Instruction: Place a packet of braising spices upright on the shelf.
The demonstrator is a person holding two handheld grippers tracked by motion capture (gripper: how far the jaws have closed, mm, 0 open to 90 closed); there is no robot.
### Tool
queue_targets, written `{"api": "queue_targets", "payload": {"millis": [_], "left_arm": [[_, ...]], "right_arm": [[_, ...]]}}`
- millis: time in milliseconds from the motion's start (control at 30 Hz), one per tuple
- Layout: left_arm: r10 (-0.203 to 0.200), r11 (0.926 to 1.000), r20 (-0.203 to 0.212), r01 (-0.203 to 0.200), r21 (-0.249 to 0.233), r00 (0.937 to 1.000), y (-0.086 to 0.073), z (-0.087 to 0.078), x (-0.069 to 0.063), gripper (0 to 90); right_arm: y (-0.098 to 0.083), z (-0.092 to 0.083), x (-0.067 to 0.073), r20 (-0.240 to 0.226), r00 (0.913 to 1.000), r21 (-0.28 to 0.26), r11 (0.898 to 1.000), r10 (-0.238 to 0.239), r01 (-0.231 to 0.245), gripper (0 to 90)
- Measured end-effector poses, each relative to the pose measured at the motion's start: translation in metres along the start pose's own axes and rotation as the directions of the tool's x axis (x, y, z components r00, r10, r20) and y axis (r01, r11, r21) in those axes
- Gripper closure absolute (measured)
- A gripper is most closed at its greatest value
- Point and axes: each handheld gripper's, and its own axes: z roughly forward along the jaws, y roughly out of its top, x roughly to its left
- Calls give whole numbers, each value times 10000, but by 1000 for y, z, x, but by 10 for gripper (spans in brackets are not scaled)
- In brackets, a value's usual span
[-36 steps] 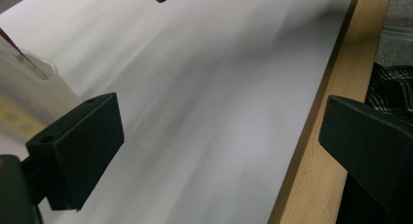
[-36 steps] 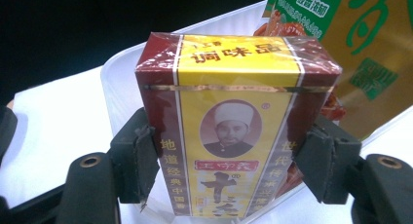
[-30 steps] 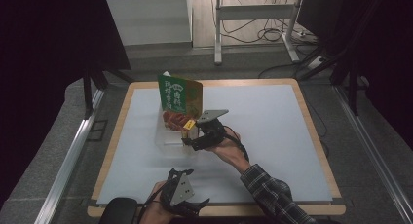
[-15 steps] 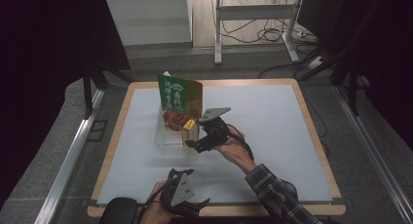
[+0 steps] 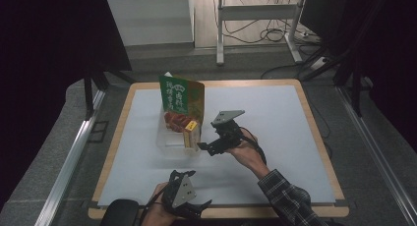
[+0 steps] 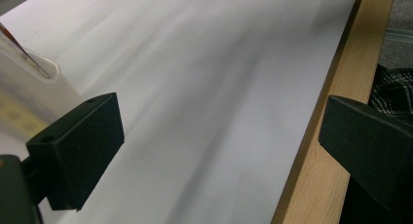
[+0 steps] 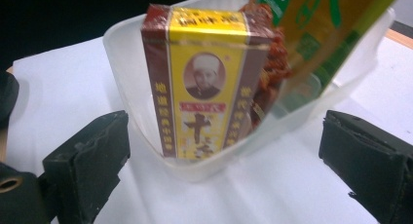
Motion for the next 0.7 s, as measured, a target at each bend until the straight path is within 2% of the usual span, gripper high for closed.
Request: {"api": "queue_targets", "payload": {"millis": [233,433,700], "left_arm": [[-58,10000,-7,58,7,10000,0,0,0,22],[-319,9994,10,319,-160,9995,-1,-2,3,16],[-274,9996,0,274,-66,9996,-1,-2,4,13]], "right_arm": [[-11,-7,-4,242,9997,80,9999,77,-79,35],[-18,-11,-7,389,9992,188,9997,126,-133,33],[-24,-18,-11,558,9982,207,9995,215,-227,32]]}}
